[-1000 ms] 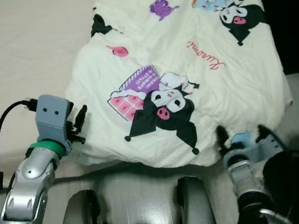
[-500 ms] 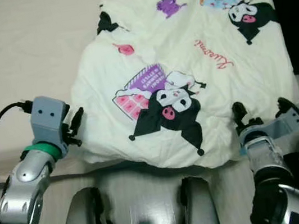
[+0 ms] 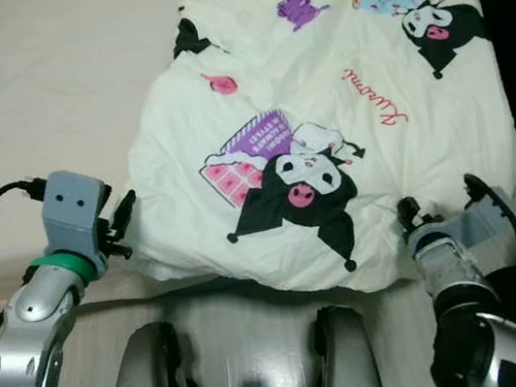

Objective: Clean up the room

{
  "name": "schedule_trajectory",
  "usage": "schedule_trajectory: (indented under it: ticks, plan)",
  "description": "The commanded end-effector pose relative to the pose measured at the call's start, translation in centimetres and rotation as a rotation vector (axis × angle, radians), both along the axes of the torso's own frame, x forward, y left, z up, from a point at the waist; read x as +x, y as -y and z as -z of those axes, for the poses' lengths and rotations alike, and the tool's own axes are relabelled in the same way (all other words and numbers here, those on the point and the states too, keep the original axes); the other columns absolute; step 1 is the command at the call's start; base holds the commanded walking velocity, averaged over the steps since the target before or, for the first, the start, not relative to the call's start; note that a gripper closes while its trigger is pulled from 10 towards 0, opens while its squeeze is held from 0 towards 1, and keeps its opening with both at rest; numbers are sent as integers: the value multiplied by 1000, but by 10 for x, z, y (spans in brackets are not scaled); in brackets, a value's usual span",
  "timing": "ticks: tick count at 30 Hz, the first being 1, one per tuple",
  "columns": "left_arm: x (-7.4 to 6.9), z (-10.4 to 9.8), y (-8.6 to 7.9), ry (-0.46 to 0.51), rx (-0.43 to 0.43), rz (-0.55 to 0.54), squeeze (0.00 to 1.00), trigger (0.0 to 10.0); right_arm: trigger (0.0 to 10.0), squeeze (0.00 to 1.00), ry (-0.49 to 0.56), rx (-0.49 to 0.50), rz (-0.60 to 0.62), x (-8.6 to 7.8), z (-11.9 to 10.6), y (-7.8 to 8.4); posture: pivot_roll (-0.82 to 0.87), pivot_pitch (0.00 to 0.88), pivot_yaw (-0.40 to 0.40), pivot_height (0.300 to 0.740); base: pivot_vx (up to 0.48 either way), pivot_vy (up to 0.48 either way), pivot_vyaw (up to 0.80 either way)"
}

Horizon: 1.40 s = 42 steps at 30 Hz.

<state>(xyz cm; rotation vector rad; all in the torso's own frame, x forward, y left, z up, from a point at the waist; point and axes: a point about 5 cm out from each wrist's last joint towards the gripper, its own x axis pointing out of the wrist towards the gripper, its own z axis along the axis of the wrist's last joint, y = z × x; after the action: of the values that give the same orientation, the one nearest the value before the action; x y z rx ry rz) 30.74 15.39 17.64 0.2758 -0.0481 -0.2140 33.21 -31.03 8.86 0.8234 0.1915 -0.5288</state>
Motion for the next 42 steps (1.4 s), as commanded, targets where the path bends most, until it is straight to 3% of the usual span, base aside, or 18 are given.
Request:
schedule_trajectory:
  ticks: [1,15,21,22,27,29,31,34,35,36,38,39,41,42]
  plan:
    - [-4,4,-6,-21,11,-15,0,10000,0,0,-43,22,4,-6,8,1,205,235,131,575,0,0,0]
    - [-8,3,-9,-30,16,-26,0,10000,0,0,-33,24,0,-7,9,2,212,251,139,575,0,0,0]
    - [-7,4,-7,-33,12,-26,0,10000,0,0,-57,-5,82,-16,11,17,194,250,132,575,0,0,0]
    - [-7,5,-6,-34,8,-25,0,10000,0,0,-79,-61,137,-23,9,28,188,249,127,575,0,0,0]
    - [-7,5,-5,-35,5,-25,0,10000,0,0,-114,-134,180,-29,8,38,183,248,125,575,0,0,0]
    - [-6,6,-2,-38,-4,-22,0,10000,0,0,-185,-282,327,-51,2,67,157,245,119,575,0,0,0]
    - [-6,6,-2,-38,-4,-22,0,10000,0,0,-185,-282,327,-51,2,67,157,245,119,575,0,0,0]
    - [-5,8,1,-40,-12,-15,0,10000,0,0,-229,-399,431,-71,-4,90,129,243,113,575,0,0,0]
    - [-5,8,1,-40,-12,-15,0,10000,0,0,-229,-399,431,-71,-4,90,129,243,113,575,0,0,0]
    - [-4,9,4,-41,-18,-9,0,10000,0,0,-256,-474,462,-80,-8,99,111,243,107,575,0,0,0]
    - [-4,9,4,-41,-18,-9,0,10000,0,0,-256,-474,462,-80,-8,99,111,243,107,575,0,0,0]
    - [-2,10,8,-41,-27,2,0,10000,0,0,-318,-593,510,-96,-11,111,74,242,92,575,0,0,0]
    - [-2,10,8,-41,-27,2,0,10000,0,0,-318,-593,510,-96,-11,111,74,242,92,575,0,0,0]
    - [-1,11,12,-41,-35,11,0,10000,0,0,-381,-703,554,-111,-13,120,62,241,86,575,0,0,0]
